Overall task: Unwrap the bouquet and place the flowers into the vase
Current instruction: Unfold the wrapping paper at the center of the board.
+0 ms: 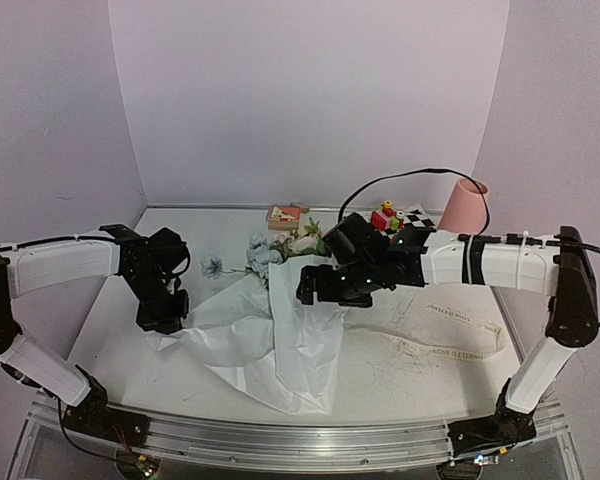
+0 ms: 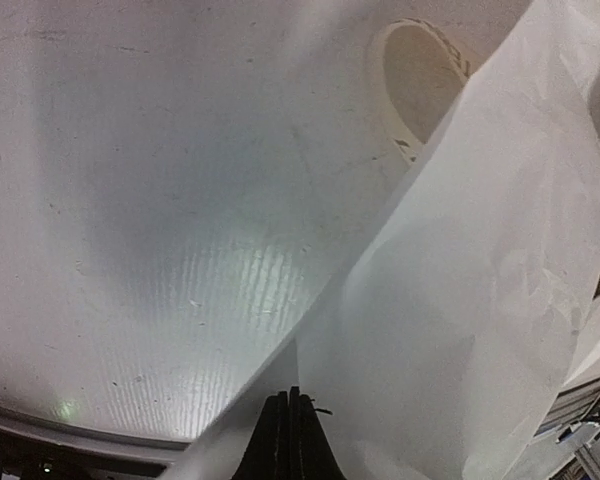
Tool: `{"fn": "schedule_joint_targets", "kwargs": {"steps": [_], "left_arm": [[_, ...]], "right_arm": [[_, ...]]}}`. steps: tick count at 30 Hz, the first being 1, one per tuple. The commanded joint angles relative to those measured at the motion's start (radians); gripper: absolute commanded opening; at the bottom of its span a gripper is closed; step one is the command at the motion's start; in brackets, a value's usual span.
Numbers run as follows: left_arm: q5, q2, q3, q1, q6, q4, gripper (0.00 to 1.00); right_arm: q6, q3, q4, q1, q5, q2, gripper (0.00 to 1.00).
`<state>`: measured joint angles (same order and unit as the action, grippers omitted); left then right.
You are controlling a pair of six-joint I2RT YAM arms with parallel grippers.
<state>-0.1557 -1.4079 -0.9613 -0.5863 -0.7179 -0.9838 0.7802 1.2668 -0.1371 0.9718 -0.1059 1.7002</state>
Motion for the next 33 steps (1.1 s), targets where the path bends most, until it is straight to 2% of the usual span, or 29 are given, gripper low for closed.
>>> {"fn": "schedule_joint_targets", "kwargs": {"steps": [1, 8, 11, 14, 18, 20, 23, 29, 33], "left_arm": [[0.129, -0.016, 0.005, 0.016, 0.016, 0.001, 0.0], [0.296, -0.043, 0.012, 0.028, 0.069, 0.042, 0.0], [0.338, -0.057, 0.02, 0.028, 0.093, 0.065, 0.0], [0.334, -0.057, -0.018, 0.028, 0.131, 0.085, 0.0], [0.258, -0.022, -0.15, 0.028, 0.228, 0.119, 0.01], [0.219, -0.015, -0.204, 0.028, 0.274, 0.137, 0.06], [0.169, -0.045, -0.251, 0.03, 0.306, 0.141, 0.24], [-0.017, -0.134, -0.274, 0.1, 0.328, 0.183, 0.42], [-0.107, -0.212, -0.308, 0.135, 0.348, 0.231, 0.5]], "right_arm": [[-0.051, 0.072, -0.024, 0.008, 0.05, 0.025, 0.98], [-0.077, 0.101, -0.024, 0.038, 0.08, 0.066, 0.97], [-0.067, 0.117, -0.027, 0.057, 0.078, 0.081, 0.93], [-0.051, 0.159, -0.053, 0.07, 0.054, 0.111, 0.91], [-0.015, 0.272, -0.116, 0.086, 0.003, 0.197, 0.87], [-0.003, 0.342, -0.148, 0.097, -0.03, 0.251, 0.86], [0.008, 0.425, -0.182, 0.104, -0.085, 0.308, 0.85], [0.091, 0.529, -0.258, 0.107, -0.239, 0.386, 0.82], [0.099, 0.625, -0.306, 0.117, -0.273, 0.459, 0.81]]}}
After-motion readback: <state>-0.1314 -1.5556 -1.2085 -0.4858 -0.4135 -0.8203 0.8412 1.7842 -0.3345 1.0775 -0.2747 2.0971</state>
